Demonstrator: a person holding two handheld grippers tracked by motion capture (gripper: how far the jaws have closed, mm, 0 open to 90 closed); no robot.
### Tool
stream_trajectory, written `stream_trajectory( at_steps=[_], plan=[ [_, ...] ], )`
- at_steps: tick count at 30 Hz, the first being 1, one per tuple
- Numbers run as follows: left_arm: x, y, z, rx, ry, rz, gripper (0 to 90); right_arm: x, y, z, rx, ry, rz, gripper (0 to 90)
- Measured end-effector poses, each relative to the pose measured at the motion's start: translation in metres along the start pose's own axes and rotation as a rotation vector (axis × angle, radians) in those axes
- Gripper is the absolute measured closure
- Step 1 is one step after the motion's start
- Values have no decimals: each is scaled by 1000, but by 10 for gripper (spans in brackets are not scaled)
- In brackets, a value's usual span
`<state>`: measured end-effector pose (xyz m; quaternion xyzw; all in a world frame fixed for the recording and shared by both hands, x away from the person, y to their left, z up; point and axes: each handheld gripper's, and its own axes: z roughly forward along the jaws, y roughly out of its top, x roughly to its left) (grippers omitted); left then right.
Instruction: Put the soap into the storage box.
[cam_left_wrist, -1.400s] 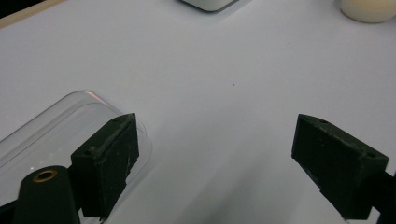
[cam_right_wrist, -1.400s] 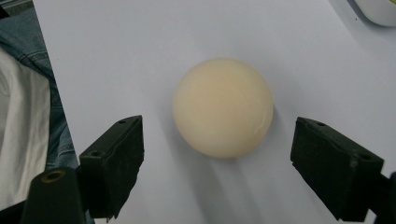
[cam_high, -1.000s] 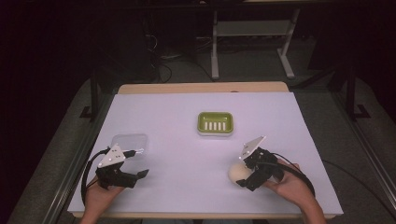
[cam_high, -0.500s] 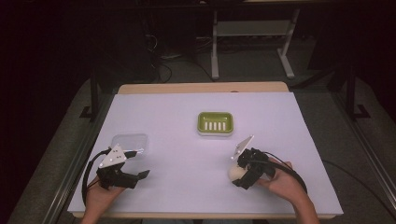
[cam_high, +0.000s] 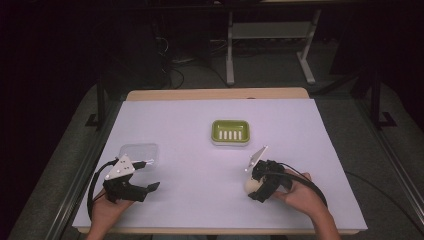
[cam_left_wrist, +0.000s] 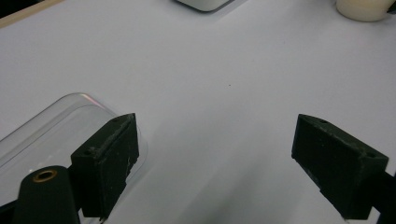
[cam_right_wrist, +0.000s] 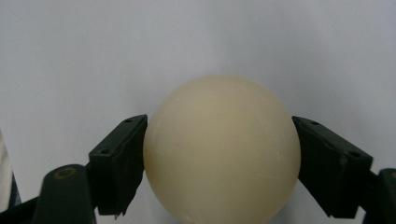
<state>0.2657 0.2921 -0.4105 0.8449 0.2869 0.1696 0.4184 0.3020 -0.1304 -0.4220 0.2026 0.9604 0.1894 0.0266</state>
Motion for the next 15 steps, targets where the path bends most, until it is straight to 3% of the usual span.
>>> stream_trajectory(
  at_steps=[15],
  plan=[
    [0, 0, -1, -6, 0, -1, 143, 1, 6, 0, 38, 6, -16, 240]
  ],
)
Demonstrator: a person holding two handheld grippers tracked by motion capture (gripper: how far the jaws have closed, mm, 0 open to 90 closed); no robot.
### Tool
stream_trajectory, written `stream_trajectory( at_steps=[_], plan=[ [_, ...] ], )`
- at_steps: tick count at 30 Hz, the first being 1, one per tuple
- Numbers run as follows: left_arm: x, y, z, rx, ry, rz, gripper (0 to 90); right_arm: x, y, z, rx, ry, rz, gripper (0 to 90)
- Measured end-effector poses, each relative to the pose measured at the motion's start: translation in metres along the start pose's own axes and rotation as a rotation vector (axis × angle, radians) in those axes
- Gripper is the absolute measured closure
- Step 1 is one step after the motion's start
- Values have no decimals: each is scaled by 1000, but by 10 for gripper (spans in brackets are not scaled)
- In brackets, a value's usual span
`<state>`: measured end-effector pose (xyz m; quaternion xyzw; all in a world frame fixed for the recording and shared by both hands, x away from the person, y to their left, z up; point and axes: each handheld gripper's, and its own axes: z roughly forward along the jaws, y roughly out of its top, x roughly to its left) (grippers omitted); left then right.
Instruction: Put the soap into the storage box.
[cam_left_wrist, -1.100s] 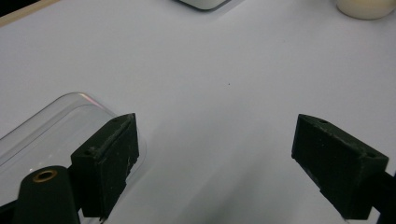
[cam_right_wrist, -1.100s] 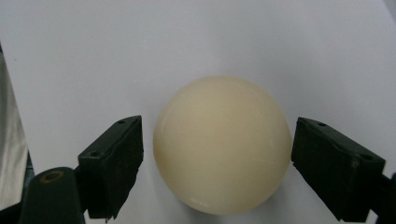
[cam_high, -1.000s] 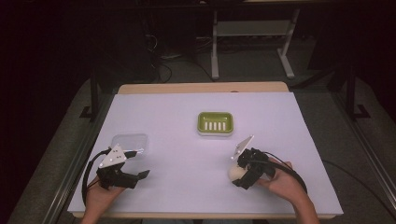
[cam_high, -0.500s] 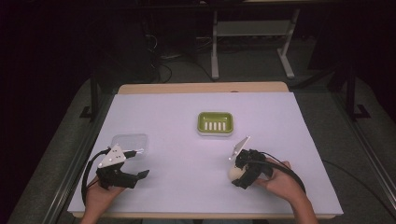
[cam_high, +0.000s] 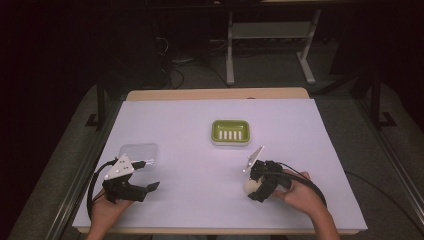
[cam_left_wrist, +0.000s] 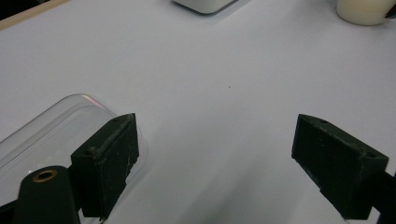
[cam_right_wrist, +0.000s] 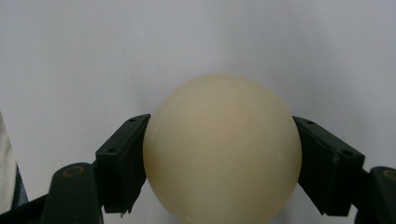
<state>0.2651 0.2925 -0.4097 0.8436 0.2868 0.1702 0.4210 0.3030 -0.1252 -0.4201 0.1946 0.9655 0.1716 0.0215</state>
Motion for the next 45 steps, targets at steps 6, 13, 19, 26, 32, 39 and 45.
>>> stream_trajectory(
  at_steps=[6, 13, 19, 26, 32, 39, 45],
  plan=[
    [0, 0, -1, -2, 0, 1, 144, -2, 2, -3, -10, 4, 9, 240],
    [0, 0, -1, -5, 1, 0, 143, -9, 7, -11, -33, 10, 19, 240],
    [0, 0, -1, -9, -1, -5, 143, -17, 12, -19, -47, 16, 23, 240],
    [1, 1, -1, -11, -2, -5, 138, -28, 20, -34, -71, 16, 29, 240],
    [1, 1, -1, -13, -2, -6, 138, -35, 27, -38, -71, 15, 25, 240],
    [0, 1, -1, -17, -6, -8, 138, -43, 32, -40, -77, 24, 29, 240],
    [1, 1, -2, -21, -5, -7, 138, -49, 39, -40, -72, 27, 34, 240]
  ],
)
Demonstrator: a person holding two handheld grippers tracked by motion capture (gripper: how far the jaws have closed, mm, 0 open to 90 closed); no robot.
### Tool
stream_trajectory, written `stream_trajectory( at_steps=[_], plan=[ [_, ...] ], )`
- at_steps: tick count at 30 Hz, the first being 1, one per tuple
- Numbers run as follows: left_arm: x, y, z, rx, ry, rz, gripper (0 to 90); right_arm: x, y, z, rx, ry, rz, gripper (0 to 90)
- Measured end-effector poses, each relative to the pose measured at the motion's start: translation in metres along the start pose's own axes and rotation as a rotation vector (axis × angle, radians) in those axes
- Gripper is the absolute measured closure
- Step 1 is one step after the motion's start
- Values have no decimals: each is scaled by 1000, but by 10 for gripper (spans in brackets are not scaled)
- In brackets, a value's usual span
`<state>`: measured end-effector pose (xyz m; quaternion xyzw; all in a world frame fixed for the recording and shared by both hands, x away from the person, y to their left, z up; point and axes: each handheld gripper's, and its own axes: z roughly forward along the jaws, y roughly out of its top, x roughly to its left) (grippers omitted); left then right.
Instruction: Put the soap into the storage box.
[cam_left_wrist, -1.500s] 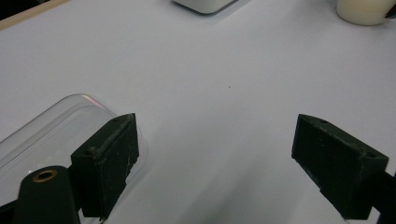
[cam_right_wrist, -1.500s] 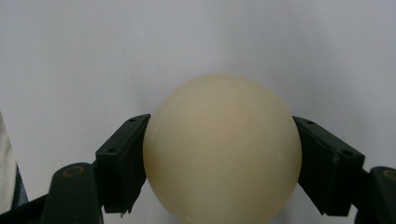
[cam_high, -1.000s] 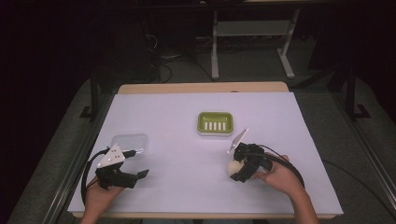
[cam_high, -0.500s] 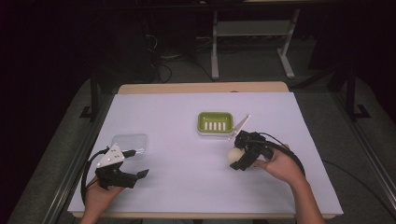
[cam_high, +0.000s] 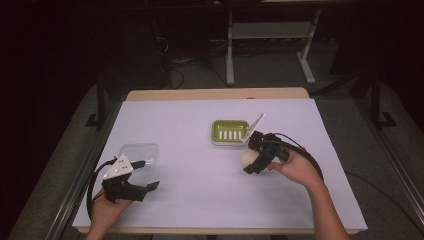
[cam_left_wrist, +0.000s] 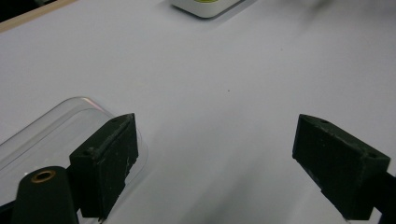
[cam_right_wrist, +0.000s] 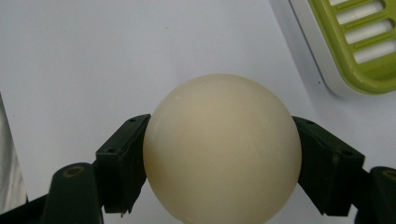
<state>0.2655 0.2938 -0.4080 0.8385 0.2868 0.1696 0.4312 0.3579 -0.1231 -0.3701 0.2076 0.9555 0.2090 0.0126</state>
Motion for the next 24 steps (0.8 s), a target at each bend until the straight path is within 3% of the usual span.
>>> stream_trajectory(
  at_steps=[24],
  plan=[
    [0, 1, -2, -2, 0, -1, 138, -21, 28, 0, 8, 4, -2, 240]
  ],
)
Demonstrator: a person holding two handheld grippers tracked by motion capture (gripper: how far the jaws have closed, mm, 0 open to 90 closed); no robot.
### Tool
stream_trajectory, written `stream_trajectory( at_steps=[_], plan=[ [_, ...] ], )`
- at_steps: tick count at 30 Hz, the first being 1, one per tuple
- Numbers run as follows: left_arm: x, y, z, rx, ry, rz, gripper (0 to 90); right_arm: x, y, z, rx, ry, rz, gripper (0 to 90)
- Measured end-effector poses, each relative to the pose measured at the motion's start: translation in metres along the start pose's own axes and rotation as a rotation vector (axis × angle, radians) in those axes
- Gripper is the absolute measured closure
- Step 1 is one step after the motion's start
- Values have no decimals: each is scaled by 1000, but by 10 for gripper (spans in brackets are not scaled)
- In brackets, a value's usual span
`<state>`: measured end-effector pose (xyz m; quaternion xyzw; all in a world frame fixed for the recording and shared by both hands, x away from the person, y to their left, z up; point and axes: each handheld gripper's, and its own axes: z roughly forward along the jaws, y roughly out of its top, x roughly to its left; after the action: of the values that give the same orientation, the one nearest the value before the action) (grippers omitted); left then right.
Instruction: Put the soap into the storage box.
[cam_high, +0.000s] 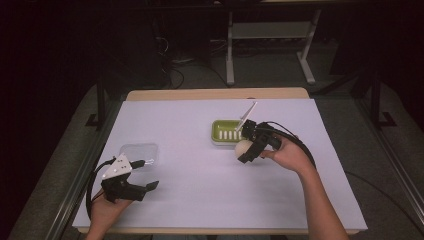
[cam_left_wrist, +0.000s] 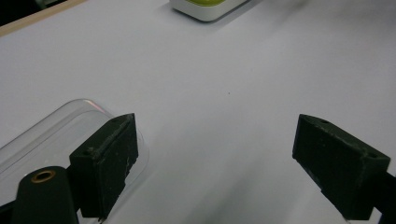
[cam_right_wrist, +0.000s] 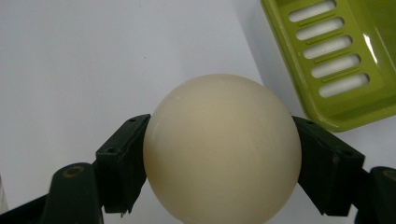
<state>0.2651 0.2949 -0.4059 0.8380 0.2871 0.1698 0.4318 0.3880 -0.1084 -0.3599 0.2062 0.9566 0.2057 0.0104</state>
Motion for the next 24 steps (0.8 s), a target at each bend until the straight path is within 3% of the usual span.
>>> stream_trajectory(
  at_steps=[24],
  plan=[
    [0, 0, -1, -9, -1, -10, 138, -15, 14, 0, 4, -10, 6, 240]
  ],
)
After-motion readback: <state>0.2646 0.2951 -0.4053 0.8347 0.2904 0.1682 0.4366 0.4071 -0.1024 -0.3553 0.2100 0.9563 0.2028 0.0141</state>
